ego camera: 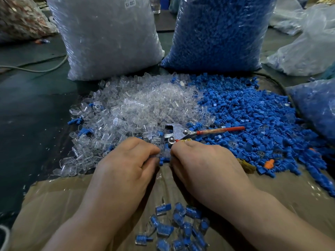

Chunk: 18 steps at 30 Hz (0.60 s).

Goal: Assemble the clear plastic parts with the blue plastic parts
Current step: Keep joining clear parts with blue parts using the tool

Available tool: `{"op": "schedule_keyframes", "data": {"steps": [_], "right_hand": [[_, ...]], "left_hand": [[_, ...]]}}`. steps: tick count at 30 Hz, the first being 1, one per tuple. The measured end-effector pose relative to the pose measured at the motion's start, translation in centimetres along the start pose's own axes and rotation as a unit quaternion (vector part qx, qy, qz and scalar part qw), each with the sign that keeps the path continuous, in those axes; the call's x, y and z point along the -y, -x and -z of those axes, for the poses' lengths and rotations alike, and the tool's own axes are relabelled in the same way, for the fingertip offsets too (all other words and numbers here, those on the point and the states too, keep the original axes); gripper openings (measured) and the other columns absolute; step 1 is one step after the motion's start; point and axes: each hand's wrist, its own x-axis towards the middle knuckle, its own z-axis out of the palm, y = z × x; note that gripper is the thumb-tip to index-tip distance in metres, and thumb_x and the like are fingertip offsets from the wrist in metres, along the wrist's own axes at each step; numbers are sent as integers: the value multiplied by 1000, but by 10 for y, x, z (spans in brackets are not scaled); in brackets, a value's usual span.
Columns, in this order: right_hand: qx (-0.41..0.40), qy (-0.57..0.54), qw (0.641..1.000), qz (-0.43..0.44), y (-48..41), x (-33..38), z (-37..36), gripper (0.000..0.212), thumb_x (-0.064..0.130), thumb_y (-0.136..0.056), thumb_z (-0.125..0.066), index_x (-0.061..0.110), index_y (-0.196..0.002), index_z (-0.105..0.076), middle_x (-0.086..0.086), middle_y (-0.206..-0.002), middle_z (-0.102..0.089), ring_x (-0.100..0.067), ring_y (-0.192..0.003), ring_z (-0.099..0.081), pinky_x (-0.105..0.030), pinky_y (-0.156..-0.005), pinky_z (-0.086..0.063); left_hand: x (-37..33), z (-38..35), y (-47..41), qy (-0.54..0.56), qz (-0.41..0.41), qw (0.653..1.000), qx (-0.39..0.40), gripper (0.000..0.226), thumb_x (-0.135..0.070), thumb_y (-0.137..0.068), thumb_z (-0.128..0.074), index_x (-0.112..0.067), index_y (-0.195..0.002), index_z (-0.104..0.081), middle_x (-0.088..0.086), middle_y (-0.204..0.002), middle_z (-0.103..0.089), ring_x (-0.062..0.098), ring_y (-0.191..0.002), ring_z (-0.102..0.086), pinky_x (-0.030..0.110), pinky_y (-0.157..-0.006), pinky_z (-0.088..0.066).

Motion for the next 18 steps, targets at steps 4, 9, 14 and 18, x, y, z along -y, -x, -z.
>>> {"op": "schedule_keyframes", "data": {"steps": [4,9,14,18], "right_hand": [[-41,-71,996,-16,2,-1,0,19,43,-100,-37,29,-86,-38,11,-72,-51,-18,-59,-52,-38,-55,-44],[-59,-153,986,-37,4,-1,5,20,46,-96,-35,31,-88,-47,13,-70,-53,-8,-64,-53,-37,-61,-45],[-44,-259,961,-83,5,-3,8,23,51,-91,-38,34,-85,-51,14,-72,-60,-2,-68,-56,-19,-52,-39],[-23,-308,946,-95,6,-3,6,21,55,-87,-41,37,-85,-54,21,-79,-64,-3,-61,-60,-24,-48,-47]], "left_hand": [[-1,1,1,51,15,998,-43,21,-25,-85,-65,-31,-105,-71,-24,-95,-61,-11,-98,-55,-2,-84,-36],[-4,2,2,68,30,997,-36,28,-29,-82,-64,-33,-109,-68,-29,-95,-57,-15,-99,-53,-4,-83,-35],[-6,2,2,76,36,996,-33,25,-25,-85,-67,-38,-106,-68,-29,-87,-60,-19,-98,-53,-8,-78,-33],[-3,-1,3,117,58,991,-43,23,-30,-84,-66,-47,-99,-65,-31,-102,-62,-17,-97,-55,-5,-77,-36]]}}
